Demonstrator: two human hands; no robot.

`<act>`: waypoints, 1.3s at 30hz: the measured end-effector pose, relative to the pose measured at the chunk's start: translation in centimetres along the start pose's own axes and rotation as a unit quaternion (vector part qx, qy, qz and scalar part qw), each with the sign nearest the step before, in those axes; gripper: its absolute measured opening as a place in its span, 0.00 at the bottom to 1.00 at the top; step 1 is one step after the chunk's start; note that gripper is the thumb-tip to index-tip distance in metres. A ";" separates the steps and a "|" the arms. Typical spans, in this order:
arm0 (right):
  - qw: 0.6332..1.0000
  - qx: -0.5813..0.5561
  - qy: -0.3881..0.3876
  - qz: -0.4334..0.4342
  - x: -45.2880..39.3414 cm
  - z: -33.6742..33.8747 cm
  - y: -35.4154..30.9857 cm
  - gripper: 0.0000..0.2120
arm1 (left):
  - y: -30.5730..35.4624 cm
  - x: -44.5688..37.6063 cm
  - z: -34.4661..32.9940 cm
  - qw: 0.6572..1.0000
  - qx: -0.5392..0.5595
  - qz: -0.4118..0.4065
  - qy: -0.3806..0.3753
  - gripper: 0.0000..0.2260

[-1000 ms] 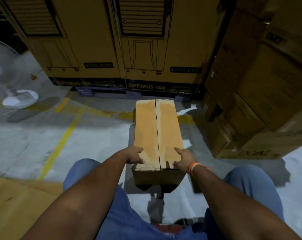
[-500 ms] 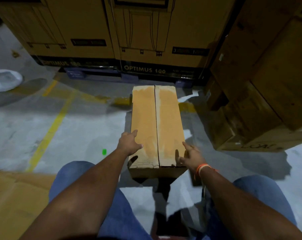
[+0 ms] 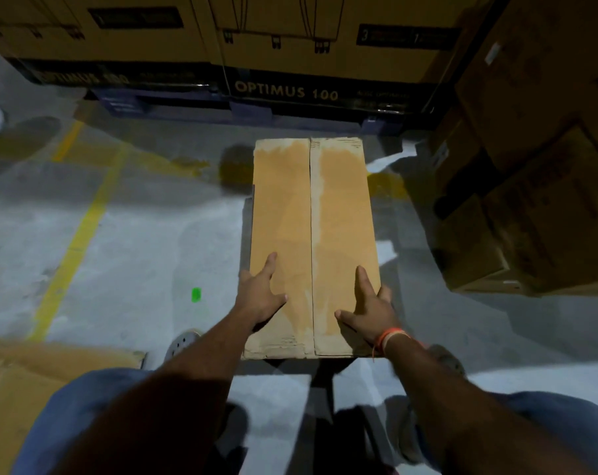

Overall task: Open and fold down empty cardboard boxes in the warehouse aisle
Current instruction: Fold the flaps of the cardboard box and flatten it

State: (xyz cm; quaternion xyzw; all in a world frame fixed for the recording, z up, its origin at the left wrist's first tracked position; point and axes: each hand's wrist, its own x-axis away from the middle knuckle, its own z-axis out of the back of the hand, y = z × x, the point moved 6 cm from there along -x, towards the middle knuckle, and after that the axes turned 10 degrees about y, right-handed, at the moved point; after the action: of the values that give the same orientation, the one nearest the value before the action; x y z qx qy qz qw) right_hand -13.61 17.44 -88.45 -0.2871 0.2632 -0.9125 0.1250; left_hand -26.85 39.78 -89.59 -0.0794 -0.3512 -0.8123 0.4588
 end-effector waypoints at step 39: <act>0.996 -0.054 0.076 0.012 -1.3 1.2 -1.8 0.50 | 4.8 0.3 3.1 0.994 -0.079 -0.001 0.082 0.52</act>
State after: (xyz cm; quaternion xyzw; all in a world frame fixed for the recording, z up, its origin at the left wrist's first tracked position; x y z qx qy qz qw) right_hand -12.02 18.90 -87.22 -0.2202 0.3240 -0.9147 0.0995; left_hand -23.72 39.97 -84.76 -0.0485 -0.2475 -0.8417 0.4774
